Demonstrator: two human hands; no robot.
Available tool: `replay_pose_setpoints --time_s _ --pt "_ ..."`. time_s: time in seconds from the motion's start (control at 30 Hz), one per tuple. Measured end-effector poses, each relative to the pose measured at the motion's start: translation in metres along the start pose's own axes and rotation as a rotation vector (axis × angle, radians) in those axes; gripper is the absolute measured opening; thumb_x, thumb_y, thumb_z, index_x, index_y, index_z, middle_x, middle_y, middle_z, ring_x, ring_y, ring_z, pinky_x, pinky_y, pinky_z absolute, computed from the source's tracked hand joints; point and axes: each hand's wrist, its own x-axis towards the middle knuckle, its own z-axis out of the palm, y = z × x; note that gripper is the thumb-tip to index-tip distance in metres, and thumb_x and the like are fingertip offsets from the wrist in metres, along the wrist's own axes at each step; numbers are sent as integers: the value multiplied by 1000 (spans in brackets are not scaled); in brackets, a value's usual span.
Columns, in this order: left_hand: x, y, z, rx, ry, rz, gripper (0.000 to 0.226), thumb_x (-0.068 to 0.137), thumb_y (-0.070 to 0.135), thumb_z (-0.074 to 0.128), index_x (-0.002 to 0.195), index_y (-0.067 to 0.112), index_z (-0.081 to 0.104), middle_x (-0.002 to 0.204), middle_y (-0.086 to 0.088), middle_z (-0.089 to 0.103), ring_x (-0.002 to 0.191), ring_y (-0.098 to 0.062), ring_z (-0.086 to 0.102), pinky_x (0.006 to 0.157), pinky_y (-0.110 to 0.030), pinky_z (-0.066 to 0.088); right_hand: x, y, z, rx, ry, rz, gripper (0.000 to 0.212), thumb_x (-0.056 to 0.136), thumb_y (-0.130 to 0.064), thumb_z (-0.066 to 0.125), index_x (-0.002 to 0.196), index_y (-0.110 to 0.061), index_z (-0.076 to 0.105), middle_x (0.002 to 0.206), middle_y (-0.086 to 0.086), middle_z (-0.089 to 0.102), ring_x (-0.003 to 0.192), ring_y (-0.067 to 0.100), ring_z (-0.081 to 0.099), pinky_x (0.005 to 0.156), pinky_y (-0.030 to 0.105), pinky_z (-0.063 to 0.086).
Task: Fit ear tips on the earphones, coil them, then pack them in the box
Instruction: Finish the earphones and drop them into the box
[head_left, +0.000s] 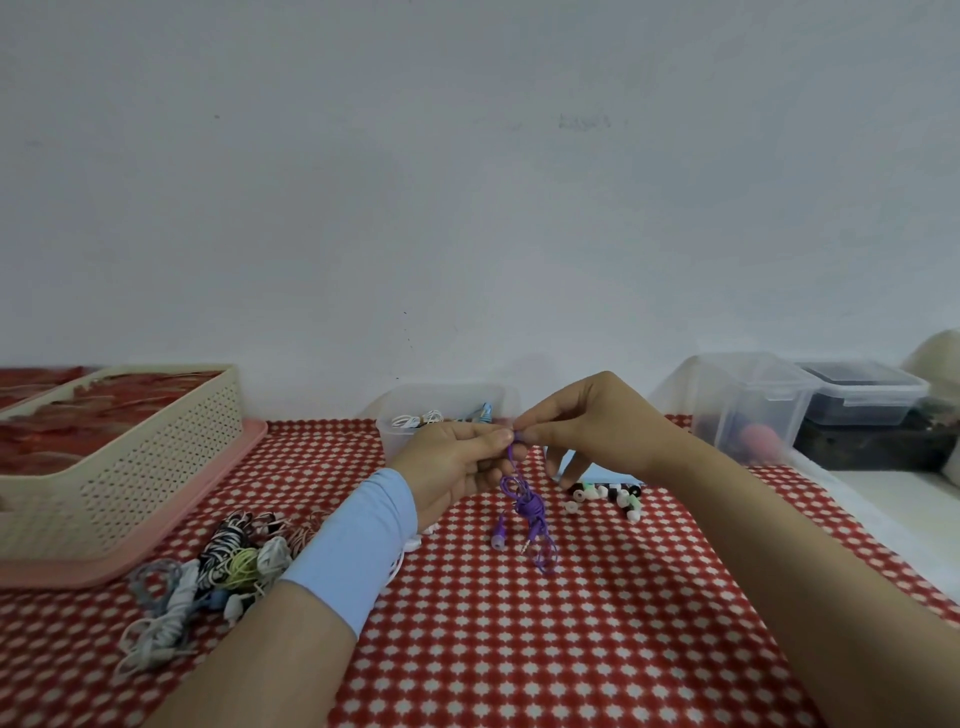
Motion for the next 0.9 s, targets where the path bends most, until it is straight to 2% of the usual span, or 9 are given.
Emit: replay_pose_setpoints --time_s 0.1,0.23,0.33,0.47,0.57,0.73,0.9 --pt "-1 1 0 4 -26 12 13 94 7 59 98 3 72 84 -8 74 68 -10 65 63 -19 55 -1 1 -3 68 -8 39 11 90 -11 75 98 -14 82 89 10 79 68 24 69 70 49 64" --pt "-1 0 1 9 -41 29 15 94 6 58 101 0 71 85 -9 73 70 -12 64 62 -18 54 -4 0 -6 180 -40 112 10 88 -10 76 92 -15 83 89 12 78 70 22 69 63 38 64" --pt "-1 0 2 31 -57 51 16 95 5 57 103 -1 70 84 -9 71 70 -12 62 62 -17 53 -5 0 -7 207 -76 137 12 89 -11 75 90 -18 84 92 12 78 74 20 69 63 35 63" --pt "-3 1 3 81 -56 52 21 95 5 56 110 -4 68 90 -17 65 72 -15 59 61 -16 52 -6 -1 -5 218 -86 167 14 91 -11 73 89 -19 84 91 12 78 71 17 69 64 35 64" --pt "-4 2 3 83 -51 74 22 95 3 56 112 -5 67 86 -13 67 72 -15 58 62 -17 53 -6 -3 -6 204 -79 158 13 90 -12 74 87 -21 84 85 7 77 71 18 67 62 34 62" --pt "-4 2 5 124 -38 88 14 92 2 60 101 -1 70 82 -11 69 68 -14 60 65 -18 54 -5 -5 -7 183 -95 171 9 88 -14 76 88 -19 84 88 8 78 73 21 68 65 35 63" --pt "-6 2 8 89 -29 97 13 92 1 59 99 1 70 76 -7 69 64 -12 59 65 -19 54 -4 2 -8 229 -115 138 18 91 -9 72 84 -21 84 81 5 76 71 17 68 68 39 64"
